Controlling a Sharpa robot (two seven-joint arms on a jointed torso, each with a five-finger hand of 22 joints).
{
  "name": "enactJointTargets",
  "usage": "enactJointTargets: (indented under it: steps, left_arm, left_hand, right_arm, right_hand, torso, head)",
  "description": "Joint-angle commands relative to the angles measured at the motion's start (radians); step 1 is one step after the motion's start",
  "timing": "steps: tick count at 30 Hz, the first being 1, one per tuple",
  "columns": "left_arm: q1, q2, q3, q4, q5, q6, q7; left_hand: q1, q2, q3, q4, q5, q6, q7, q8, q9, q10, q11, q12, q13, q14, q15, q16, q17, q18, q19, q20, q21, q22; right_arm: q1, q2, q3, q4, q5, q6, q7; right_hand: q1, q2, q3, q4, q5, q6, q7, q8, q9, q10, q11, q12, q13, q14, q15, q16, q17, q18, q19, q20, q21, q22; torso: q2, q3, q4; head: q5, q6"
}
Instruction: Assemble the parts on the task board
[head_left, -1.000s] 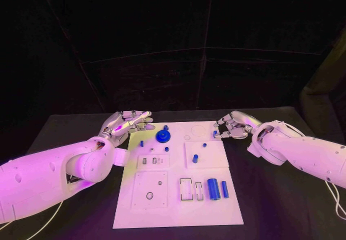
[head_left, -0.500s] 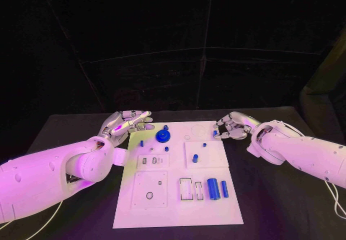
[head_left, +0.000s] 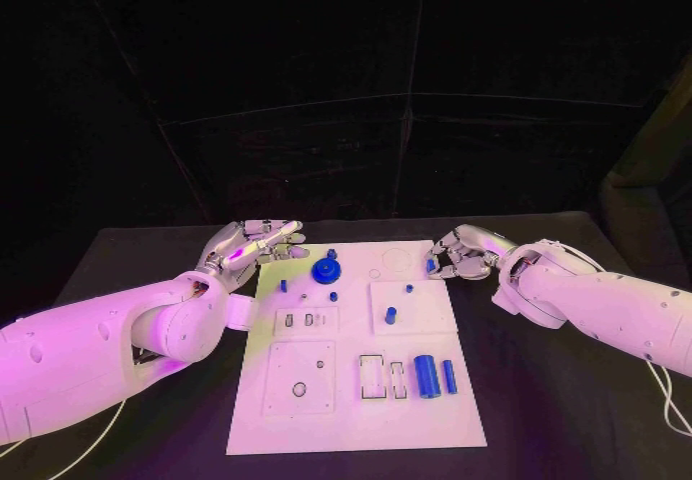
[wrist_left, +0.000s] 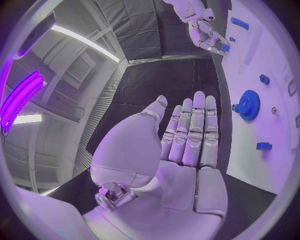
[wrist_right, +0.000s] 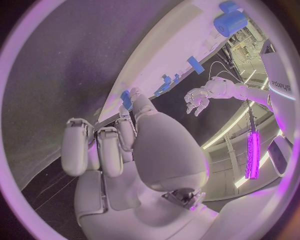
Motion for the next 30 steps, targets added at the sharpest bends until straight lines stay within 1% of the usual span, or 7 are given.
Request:
enactJointTargets:
  steps: [1, 10, 15, 18, 20, 26, 30]
  left_arm:
    - [0.001, -0.001, 0.001, 0.0, -0.001, 0.016, -0.003]
    - [0.001, -0.002, 0.001, -0.001, -0.001, 0.018, -0.004]
    - [0.001, -0.002, 0.001, -0.001, -0.001, 0.018, -0.005]
    - [0.001, -0.002, 0.001, -0.001, -0.001, 0.018, -0.005]
    - [0.001, -0.002, 0.001, -0.002, -0.001, 0.018, -0.005]
    - [0.001, -0.002, 0.001, -0.002, -0.001, 0.019, -0.006]
    - [0.001, -0.003, 0.001, -0.002, -0.001, 0.019, -0.006]
  left_hand:
    - [0.004, 0.003, 0.003, -0.005, 0.002, 0.003, 0.003, -0.003, -0.001, 0.0, 0.001, -0.004, -0.001, -0.002, -0.003, -0.006, 0.001, 0.007, 0.006, -0.001, -0.005, -0.002]
    - [0.004, 0.003, 0.003, -0.005, 0.002, 0.003, 0.003, -0.003, -0.001, 0.0, 0.001, -0.004, -0.001, -0.002, -0.003, -0.006, 0.001, 0.007, 0.006, -0.001, -0.005, -0.002]
    - [0.004, 0.003, 0.003, -0.005, 0.002, 0.003, 0.003, -0.003, -0.001, 0.0, 0.001, -0.004, -0.001, -0.002, -0.003, -0.006, 0.001, 0.007, 0.006, -0.001, -0.005, -0.002]
    - [0.004, 0.003, 0.003, -0.005, 0.002, 0.003, 0.003, -0.003, -0.001, 0.0, 0.001, -0.004, -0.001, -0.002, -0.003, -0.006, 0.001, 0.007, 0.006, -0.001, -0.005, -0.002]
    - [0.004, 0.003, 0.003, -0.005, 0.002, 0.003, 0.003, -0.003, -0.001, 0.0, 0.001, -0.004, -0.001, -0.002, -0.003, -0.006, 0.001, 0.007, 0.006, -0.001, -0.005, -0.002]
    - [0.004, 0.003, 0.003, -0.005, 0.002, 0.003, 0.003, -0.003, -0.001, 0.0, 0.001, -0.004, -0.001, -0.002, -0.003, -0.006, 0.001, 0.007, 0.006, -0.001, -0.005, -0.002]
    - [0.004, 0.003, 0.003, -0.005, 0.002, 0.003, 0.003, -0.003, -0.001, 0.0, 0.001, -0.004, -0.001, -0.002, -0.003, -0.006, 0.001, 0.007, 0.006, -0.001, -0.005, -0.002]
  right_arm:
    - [0.001, 0.0, 0.0, -0.001, -0.016, 0.02, -0.011]
    - [0.001, -0.001, 0.0, -0.001, -0.021, 0.018, -0.018]
    - [0.001, 0.0, 0.0, 0.0, -0.017, -0.006, -0.011]
    - [0.001, 0.0, 0.0, 0.0, -0.012, -0.021, -0.01]
    - [0.001, 0.001, 0.0, 0.001, -0.01, -0.031, -0.01]
    - [0.001, 0.005, 0.0, 0.002, -0.002, -0.055, -0.023]
    - [0.001, 0.006, 0.001, 0.005, 0.002, -0.069, -0.036]
  right_hand:
    - [0.0, 0.008, 0.004, -0.001, -0.005, 0.008, 0.002, 0.006, 0.001, 0.011, -0.008, 0.001, 0.002, 0.08, -0.006, 0.003, 0.158, -0.007, -0.001, -0.006, 0.001, 0.001]
    - [-0.004, 0.013, 0.01, -0.003, -0.005, 0.018, 0.0, 0.008, 0.001, 0.014, -0.01, 0.006, 0.006, 0.08, -0.008, 0.004, 0.16, -0.007, 0.0, -0.008, 0.002, 0.005]
    - [-0.015, 0.029, 0.028, -0.003, -0.004, 0.057, -0.014, 0.024, 0.004, 0.025, -0.021, 0.017, 0.017, 0.082, -0.016, 0.006, 0.166, -0.009, 0.004, -0.014, 0.006, 0.012]
    - [-0.021, 0.031, 0.033, -0.003, -0.004, 0.069, -0.019, 0.028, 0.005, 0.03, -0.026, 0.023, 0.023, 0.083, -0.02, 0.008, 0.169, -0.01, 0.008, -0.017, 0.009, 0.019]
    - [-0.023, 0.031, 0.035, -0.003, -0.004, 0.071, -0.02, 0.029, 0.005, 0.032, -0.026, 0.024, 0.024, 0.083, -0.021, 0.009, 0.171, -0.011, 0.009, -0.018, 0.01, 0.022]
    - [-0.03, 0.031, 0.037, -0.001, -0.004, 0.074, -0.021, 0.029, 0.004, 0.034, -0.028, 0.026, 0.026, 0.083, -0.022, 0.009, 0.172, -0.011, 0.011, -0.02, 0.012, 0.025]
    - [-0.034, 0.031, 0.038, 0.0, -0.004, 0.073, -0.022, 0.028, 0.003, 0.034, -0.029, 0.025, 0.025, 0.083, -0.023, 0.009, 0.171, -0.011, 0.011, -0.022, 0.012, 0.025]
  torso:
    - [0.0, -0.0002, 0.0007]
    - [0.0, 0.0008, -0.0006]
    - [0.0, 0.0003, -0.0006]
    - [0.0, 0.0007, -0.0002]
    - [0.0, 0.0011, -0.0001]
    - [0.0, 0.0004, 0.0002]
    - [0.0, 0.001, 0.0001]
  head:
    - [0.0, -0.001]
    - [0.001, -0.002]
    - [0.001, -0.001]
    - [0.0, -0.003]
    - [0.001, -0.003]
    - [0.0, -0.004]
    - [0.001, -0.004]
